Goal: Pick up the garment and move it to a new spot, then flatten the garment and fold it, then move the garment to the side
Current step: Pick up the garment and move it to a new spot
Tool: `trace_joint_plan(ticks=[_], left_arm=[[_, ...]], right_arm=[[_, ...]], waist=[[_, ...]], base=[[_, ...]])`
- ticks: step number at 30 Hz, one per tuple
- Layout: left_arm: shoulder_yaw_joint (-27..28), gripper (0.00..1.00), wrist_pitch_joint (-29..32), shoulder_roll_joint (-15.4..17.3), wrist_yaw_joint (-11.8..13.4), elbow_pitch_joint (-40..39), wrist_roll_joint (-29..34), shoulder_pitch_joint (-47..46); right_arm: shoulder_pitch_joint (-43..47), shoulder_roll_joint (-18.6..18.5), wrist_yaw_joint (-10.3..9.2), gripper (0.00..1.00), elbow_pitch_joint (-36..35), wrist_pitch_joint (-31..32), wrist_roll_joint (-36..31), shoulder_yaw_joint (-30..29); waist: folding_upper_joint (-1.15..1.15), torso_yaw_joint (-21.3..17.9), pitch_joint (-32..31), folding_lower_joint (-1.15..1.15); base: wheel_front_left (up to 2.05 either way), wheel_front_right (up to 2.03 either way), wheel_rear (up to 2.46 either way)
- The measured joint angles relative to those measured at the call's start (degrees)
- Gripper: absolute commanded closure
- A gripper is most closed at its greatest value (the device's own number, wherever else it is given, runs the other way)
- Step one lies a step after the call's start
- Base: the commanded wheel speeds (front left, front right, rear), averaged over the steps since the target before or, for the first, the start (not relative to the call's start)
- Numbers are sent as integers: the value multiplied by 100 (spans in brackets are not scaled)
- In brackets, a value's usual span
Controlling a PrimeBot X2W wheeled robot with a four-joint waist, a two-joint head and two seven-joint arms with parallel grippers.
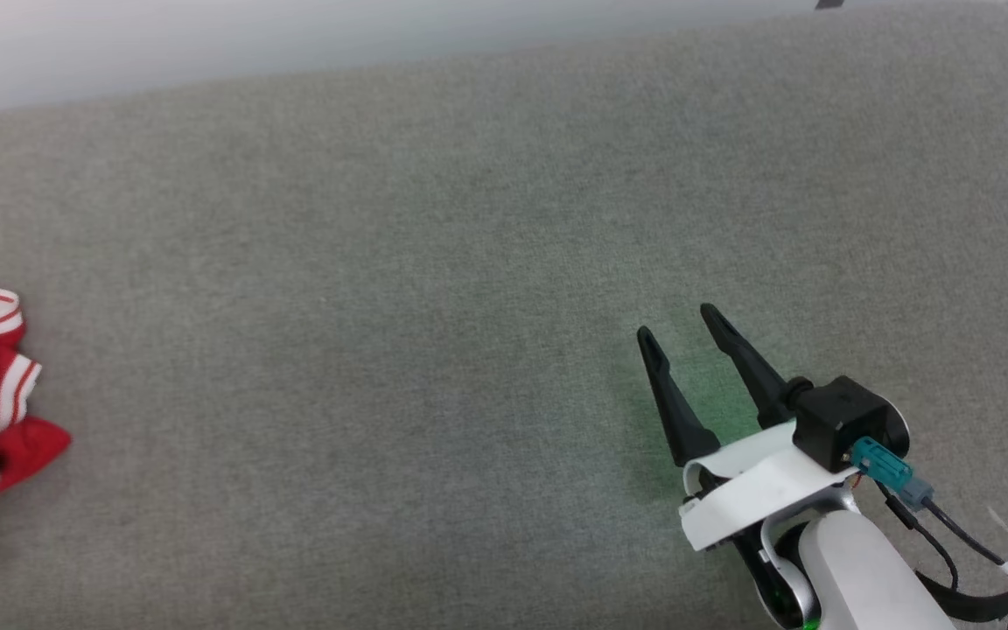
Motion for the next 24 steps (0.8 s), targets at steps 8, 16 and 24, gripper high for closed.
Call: trace_joint_plan(ticks=[8,16,24], left_arm=[[-396,100,-1011,-481,-20,-480,96,-240],[-813,100,-1221,-661,-20,-1893,-63,-360],[-1160,100,-657,-987,11,-3557,-334,-560]], right_arm=[[236,2,-1,0,187,0,1,-86],[436,1,0,0,160,-1,125,-245],[548,1,0,0,-33,-1,344,-469]], waist=[[0,217,-467,0],[0,276,-932,0],[0,-86,-968,0]], base=[[0,0,0],[0,0,0],[0,0,0]])
